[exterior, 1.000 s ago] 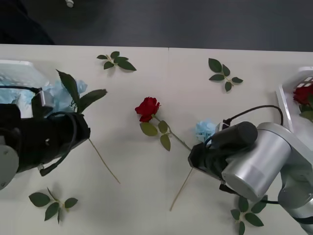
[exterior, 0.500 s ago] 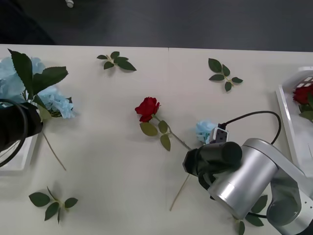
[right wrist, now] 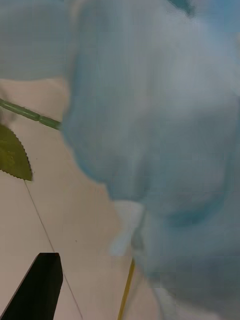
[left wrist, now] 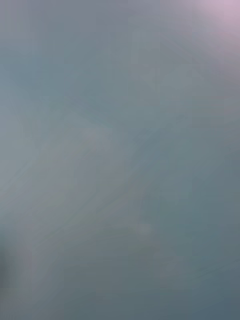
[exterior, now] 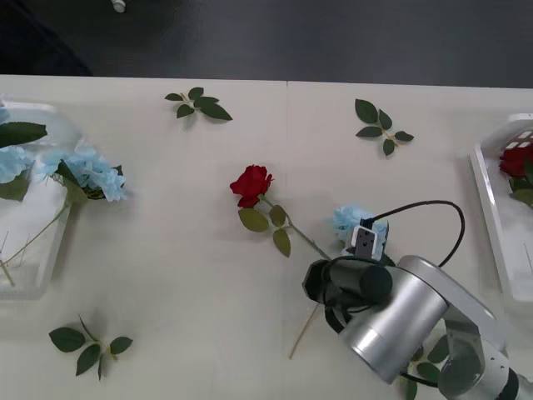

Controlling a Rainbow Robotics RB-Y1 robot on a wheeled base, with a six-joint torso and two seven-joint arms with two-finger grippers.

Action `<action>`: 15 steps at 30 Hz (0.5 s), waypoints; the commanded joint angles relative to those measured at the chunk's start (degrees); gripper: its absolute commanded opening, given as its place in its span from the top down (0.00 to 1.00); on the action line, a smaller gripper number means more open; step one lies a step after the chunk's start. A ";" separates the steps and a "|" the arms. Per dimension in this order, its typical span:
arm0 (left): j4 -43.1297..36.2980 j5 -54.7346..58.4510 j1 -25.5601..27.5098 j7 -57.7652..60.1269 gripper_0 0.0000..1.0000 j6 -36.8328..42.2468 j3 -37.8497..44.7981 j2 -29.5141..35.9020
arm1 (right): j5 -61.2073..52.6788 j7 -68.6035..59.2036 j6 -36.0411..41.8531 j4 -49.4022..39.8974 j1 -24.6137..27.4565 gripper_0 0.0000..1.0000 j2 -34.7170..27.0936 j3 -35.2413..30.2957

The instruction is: Put the red flowers into the right box and the blue flowers into the left box

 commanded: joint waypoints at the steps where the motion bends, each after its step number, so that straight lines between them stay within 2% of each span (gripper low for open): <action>1: 6.67 -0.24 -2.60 -8.44 1.00 -1.91 1.98 4.57 | 0.93 4.45 -0.86 0.01 0.28 0.30 1.70 -0.51; 7: 16.87 -0.16 -3.92 -18.28 1.00 -5.51 4.18 7.29 | 1.19 4.80 -2.62 1.68 0.28 0.29 1.70 -0.25; 15: 26.71 -0.51 -4.97 -28.57 1.00 -12.98 4.44 9.05 | 3.48 5.06 -7.10 5.81 0.28 0.30 2.75 -0.16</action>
